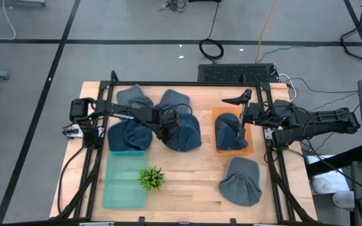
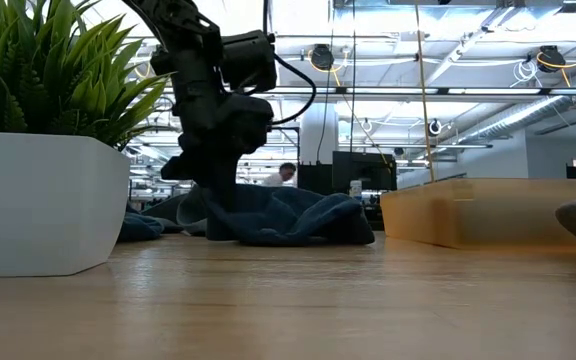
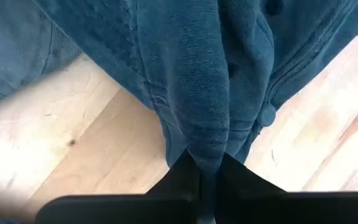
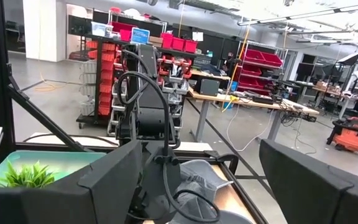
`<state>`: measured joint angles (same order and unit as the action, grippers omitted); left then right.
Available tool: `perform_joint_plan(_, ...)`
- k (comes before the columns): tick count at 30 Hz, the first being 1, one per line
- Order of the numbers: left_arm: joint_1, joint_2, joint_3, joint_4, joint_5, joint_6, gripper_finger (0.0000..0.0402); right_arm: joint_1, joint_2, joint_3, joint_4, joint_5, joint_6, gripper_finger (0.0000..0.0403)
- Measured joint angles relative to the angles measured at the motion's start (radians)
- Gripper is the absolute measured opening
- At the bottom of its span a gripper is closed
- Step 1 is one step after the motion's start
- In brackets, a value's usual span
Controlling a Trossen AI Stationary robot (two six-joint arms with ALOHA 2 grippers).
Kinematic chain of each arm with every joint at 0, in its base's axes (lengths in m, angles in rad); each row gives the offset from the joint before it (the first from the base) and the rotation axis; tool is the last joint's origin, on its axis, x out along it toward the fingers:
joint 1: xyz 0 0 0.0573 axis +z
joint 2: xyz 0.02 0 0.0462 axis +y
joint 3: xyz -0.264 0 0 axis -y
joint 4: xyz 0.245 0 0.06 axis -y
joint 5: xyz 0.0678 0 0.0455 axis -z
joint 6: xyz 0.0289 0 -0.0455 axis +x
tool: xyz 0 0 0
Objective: Pick & Place hat
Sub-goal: Put the right blue cap into the orange bin
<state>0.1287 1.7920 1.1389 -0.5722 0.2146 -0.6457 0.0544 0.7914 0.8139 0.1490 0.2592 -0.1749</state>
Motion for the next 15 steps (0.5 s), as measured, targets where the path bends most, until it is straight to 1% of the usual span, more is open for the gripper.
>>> perform_joint_plan(4,0.0,-0.018,0.0,-0.01,-0.006,0.044,0.0008,0.0,0.0,0.0,-0.002,0.0,-0.002,0.0313)
perform_joint_plan(8,0.0,-0.082,0.005,-0.041,-0.038,0.07,0.0007,0.0,0.0,0.0,0.004,0.001,0.004,0.0313)
perform_joint_plan(11,0.0,-0.149,0.039,-0.107,-0.084,0.121,0.0006,0.0,0.0,0.0,0.004,0.004,0.005,0.0313)
perform_joint_plan(15,-0.002,-0.229,0.115,-0.198,-0.135,0.175,0.0006,0.0,0.0,0.0,0.004,0.004,0.01,0.0313)
